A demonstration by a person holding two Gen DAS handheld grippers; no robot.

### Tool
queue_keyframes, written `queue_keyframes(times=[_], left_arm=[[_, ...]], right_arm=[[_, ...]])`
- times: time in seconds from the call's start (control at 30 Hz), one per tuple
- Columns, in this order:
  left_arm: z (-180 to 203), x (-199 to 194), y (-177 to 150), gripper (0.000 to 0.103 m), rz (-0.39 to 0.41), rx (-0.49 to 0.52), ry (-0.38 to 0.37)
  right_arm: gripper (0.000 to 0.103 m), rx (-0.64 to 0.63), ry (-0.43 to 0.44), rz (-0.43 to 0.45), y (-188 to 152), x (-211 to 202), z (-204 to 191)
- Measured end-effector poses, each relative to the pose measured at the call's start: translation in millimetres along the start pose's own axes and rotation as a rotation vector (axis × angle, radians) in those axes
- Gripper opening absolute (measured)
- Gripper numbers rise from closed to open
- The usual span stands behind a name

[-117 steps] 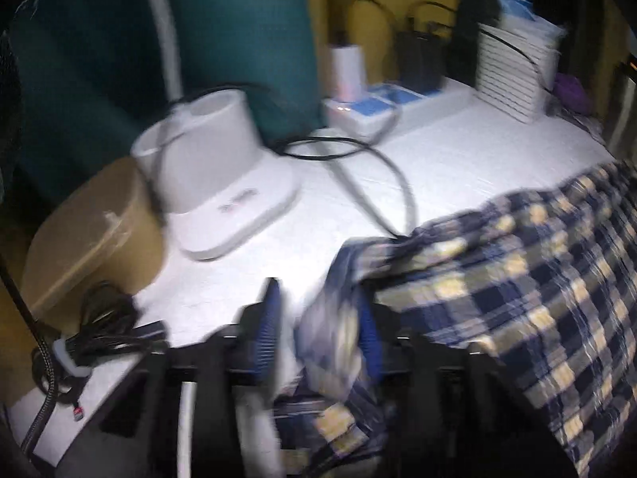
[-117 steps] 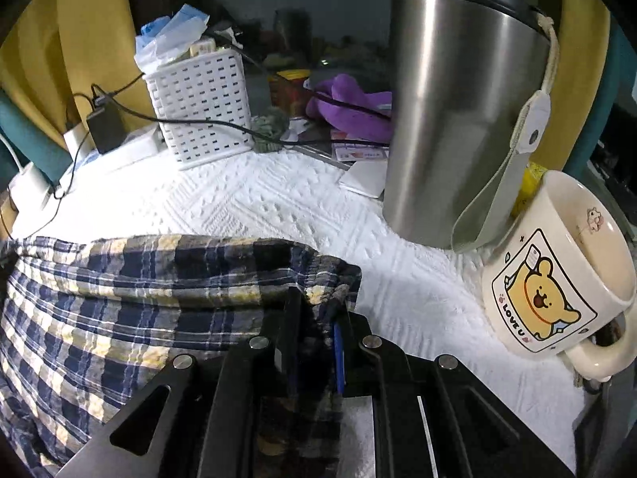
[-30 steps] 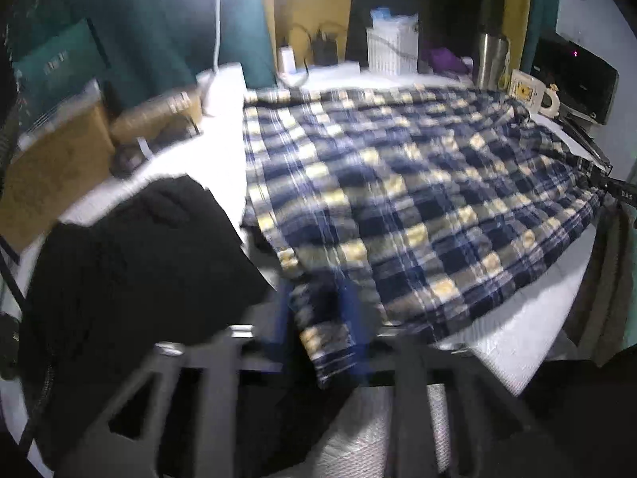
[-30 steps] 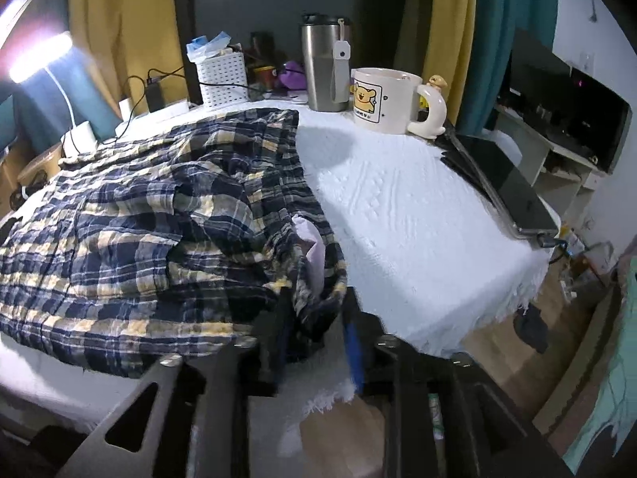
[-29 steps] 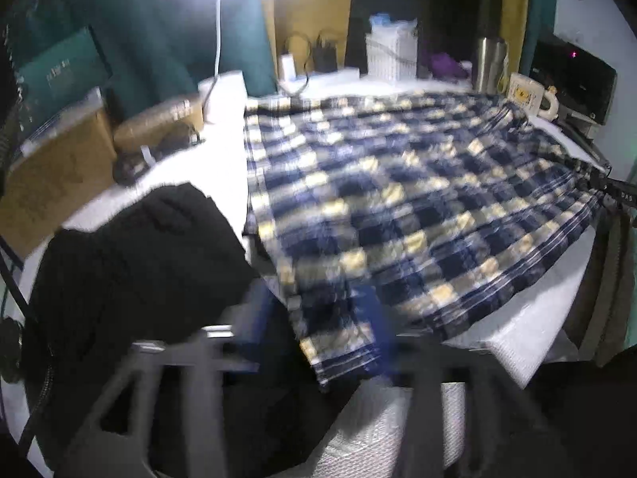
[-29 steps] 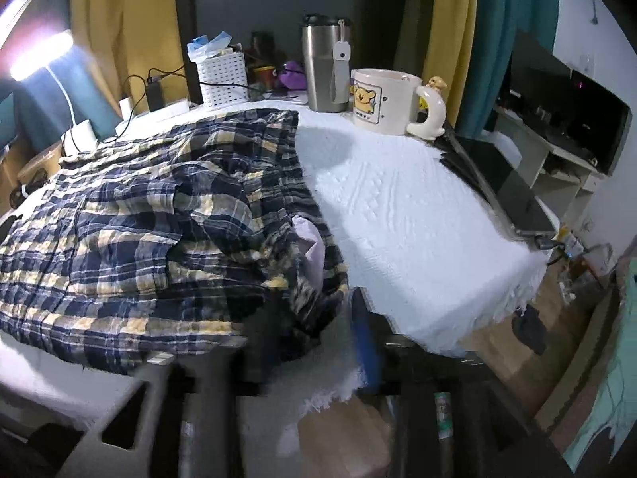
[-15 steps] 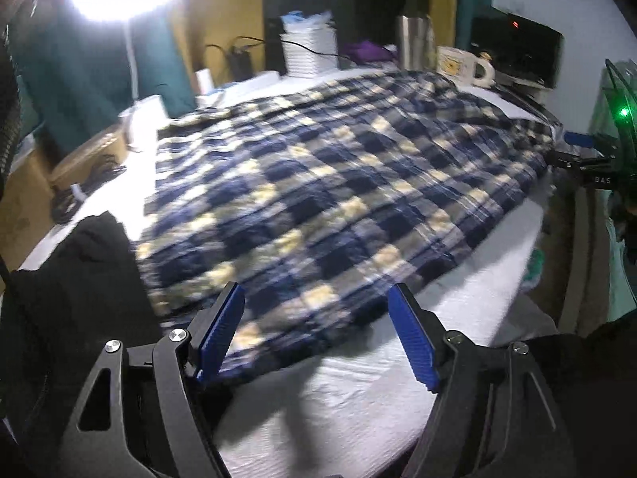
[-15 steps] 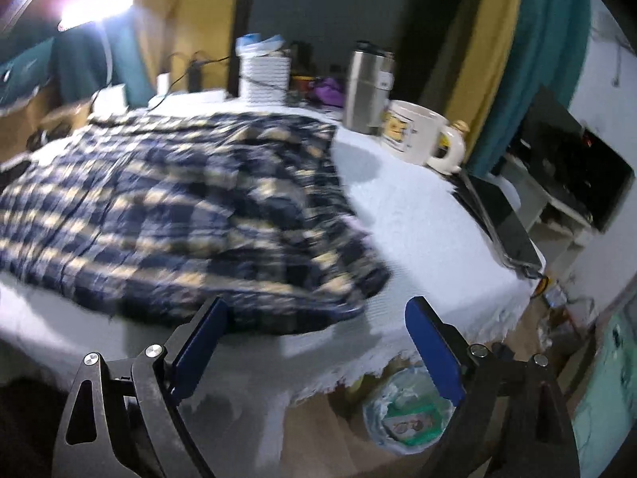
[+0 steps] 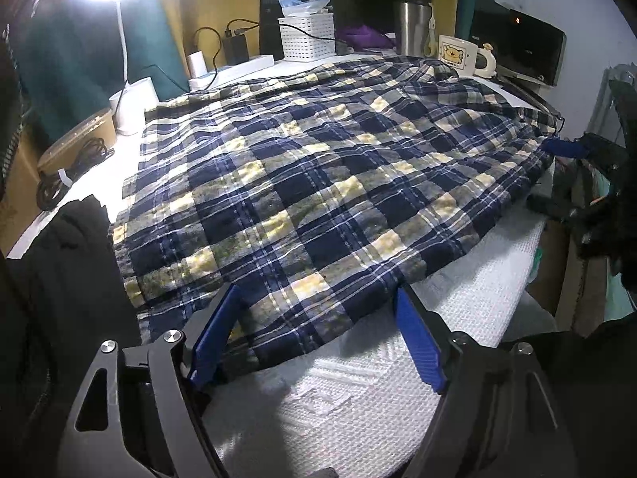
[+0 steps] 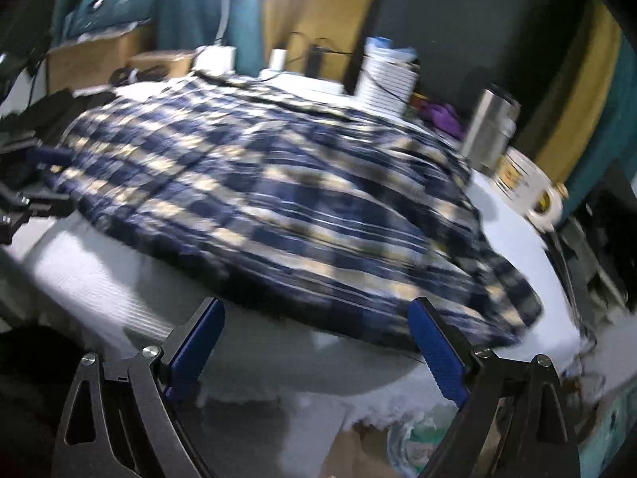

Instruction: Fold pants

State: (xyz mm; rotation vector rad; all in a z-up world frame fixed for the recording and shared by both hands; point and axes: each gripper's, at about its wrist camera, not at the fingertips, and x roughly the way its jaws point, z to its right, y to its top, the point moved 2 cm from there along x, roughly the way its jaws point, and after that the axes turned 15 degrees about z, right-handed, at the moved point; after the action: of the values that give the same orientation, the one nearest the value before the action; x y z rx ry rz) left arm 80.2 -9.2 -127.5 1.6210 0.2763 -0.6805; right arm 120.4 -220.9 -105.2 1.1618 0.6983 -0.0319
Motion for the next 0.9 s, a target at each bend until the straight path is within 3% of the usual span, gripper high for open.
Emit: queue_keyframes(times=[0.23, 0.43, 0.5, 0.7, 0.87, 0.9], left_arm=[[-6, -1, 2, 0.079, 0.024, -0.021, 0.004], [4, -3, 6, 0.080, 0.056, 0.016, -0.022], [8, -1, 7, 0.086, 0.061, 0.033, -0.019], [23, 8, 9, 0.088, 0.049, 0.136, 0.052], [6, 14, 14, 0.087, 0.023, 0.099, 0.116], [0, 13, 14, 0.083, 0.020, 0.077, 0.115]], right_arm=[[0.095, -0.076, -0.013, 0.020, 16, 14, -14], [0.095, -0.046, -0.012, 0.033, 33, 24, -4], [0.095, -0.029, -0.011, 0.027, 37, 30, 1], [0.095, 0.032, 0.007, 0.028, 44, 37, 13], [0.095, 0.077, 0.023, 0.030, 45, 37, 20], [0.095, 0.083, 0.025, 0.028, 45, 38, 21]])
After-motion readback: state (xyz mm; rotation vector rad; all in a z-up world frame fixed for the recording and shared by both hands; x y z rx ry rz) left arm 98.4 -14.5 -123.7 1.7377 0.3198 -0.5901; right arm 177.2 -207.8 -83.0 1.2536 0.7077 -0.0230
